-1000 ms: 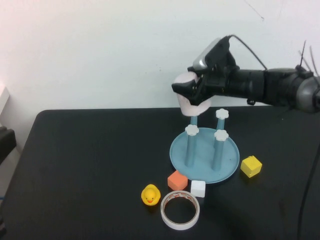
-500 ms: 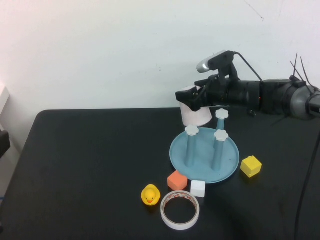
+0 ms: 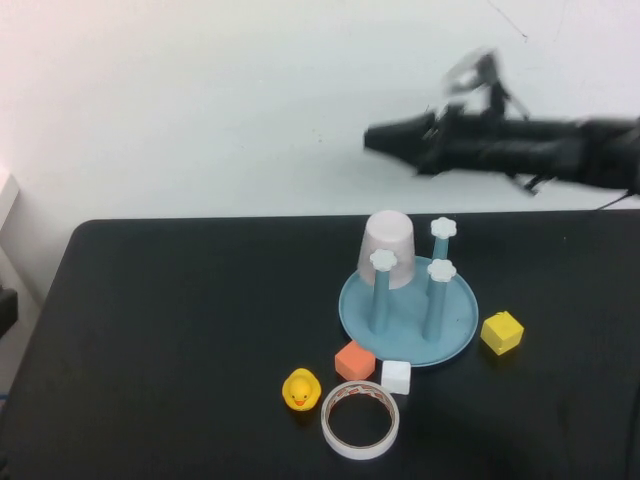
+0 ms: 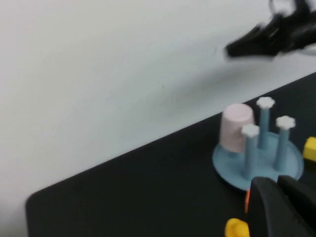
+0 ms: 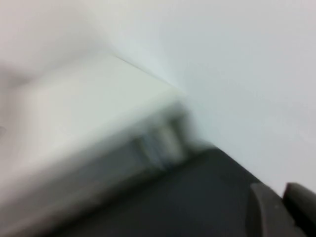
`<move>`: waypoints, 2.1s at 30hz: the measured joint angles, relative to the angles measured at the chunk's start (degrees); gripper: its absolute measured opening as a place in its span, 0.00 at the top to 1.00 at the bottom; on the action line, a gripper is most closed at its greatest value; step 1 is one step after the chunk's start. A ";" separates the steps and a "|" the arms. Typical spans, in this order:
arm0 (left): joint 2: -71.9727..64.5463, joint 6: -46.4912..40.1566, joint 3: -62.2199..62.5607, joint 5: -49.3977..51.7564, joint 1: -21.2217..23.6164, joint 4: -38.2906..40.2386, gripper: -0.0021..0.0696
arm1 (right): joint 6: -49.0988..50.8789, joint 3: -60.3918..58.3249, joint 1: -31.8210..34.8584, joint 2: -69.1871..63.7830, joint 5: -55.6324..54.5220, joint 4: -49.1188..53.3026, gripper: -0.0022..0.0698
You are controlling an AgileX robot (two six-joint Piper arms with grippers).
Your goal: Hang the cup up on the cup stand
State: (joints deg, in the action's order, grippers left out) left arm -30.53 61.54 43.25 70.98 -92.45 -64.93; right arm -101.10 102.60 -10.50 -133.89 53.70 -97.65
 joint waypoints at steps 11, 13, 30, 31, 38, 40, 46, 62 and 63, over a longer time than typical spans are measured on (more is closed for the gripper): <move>2.93 13.95 -14.05 -1.12 0.00 -6.48 0.97 | 18.28 -6.75 7.63 21.14 13.54 12.06 0.95; 4.96 15.83 -15.66 -1.94 0.00 -8.28 0.97 | 15.64 -11.72 7.52 27.33 14.11 12.06 0.95; 10.33 12.79 -20.29 -13.07 0.00 -11.87 0.97 | 0.75 -52.64 7.44 89.27 -8.68 13.88 0.95; 8.74 12.59 -20.29 -13.18 0.00 -12.10 0.97 | 1.41 -54.19 7.44 92.86 -10.78 14.86 0.95; -2.39 19.46 -20.34 -15.56 0.00 -18.61 0.97 | 10.58 -60.89 7.44 110.82 -15.54 23.06 0.95; -4.26 22.48 -20.34 -15.69 0.00 -21.89 0.97 | 14.21 -61.62 7.44 113.72 -15.54 26.34 0.95; -8.52 29.16 -20.34 -16.16 0.00 -27.37 0.97 | 21.29 -63.42 7.44 115.41 -12.54 31.55 0.95; -9.68 30.78 -20.34 -16.82 0.00 -27.78 0.97 | 22.30 -64.28 7.44 115.41 -11.69 30.40 0.95; -9.68 30.62 -20.34 -16.82 0.00 -27.78 0.97 | 22.30 -64.28 7.44 115.41 -11.69 30.40 0.95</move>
State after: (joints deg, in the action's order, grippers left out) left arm -40.20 92.15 22.91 54.16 -92.45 -92.71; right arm -78.80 38.32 -3.06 -18.48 42.01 -67.24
